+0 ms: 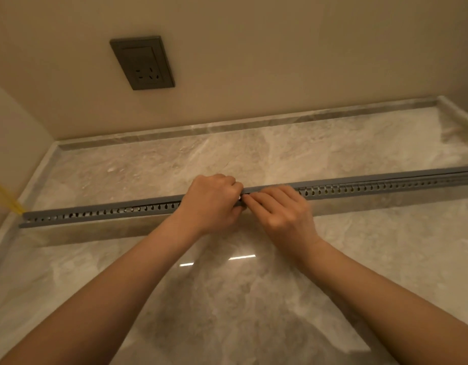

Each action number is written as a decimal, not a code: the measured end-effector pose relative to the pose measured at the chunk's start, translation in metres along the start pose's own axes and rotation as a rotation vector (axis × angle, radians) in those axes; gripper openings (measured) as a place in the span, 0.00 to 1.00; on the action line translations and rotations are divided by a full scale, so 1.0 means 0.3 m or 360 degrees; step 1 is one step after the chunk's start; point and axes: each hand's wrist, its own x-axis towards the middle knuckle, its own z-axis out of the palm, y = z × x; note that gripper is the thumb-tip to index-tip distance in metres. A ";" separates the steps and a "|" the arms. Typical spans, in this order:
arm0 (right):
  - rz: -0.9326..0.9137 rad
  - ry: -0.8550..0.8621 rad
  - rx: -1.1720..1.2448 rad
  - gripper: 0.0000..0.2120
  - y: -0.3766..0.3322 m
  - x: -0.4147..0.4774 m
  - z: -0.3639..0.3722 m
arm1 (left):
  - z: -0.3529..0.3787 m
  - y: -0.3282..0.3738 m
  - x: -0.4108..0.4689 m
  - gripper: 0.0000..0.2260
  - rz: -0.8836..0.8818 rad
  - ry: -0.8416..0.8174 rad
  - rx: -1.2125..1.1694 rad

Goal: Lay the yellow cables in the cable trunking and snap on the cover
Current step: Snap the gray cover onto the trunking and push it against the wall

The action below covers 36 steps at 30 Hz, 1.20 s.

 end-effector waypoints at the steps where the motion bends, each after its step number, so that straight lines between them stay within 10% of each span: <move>1: 0.0001 -0.0005 -0.0023 0.06 -0.001 0.004 -0.001 | -0.003 -0.003 0.003 0.13 0.0002 -0.0013 0.0013; 11: -0.0010 -0.0090 0.0043 0.08 0.041 0.056 -0.019 | -0.016 -0.023 0.024 0.14 0.0003 -0.0054 0.0047; 18: 0.0167 -0.1079 0.0051 0.10 0.063 0.138 -0.025 | -0.005 -0.040 0.016 0.14 -0.0041 -0.0063 -0.0012; 36: 0.0054 -0.1175 0.0318 0.14 0.101 0.202 -0.010 | -0.004 -0.139 -0.094 0.14 -0.0261 0.0126 -0.0571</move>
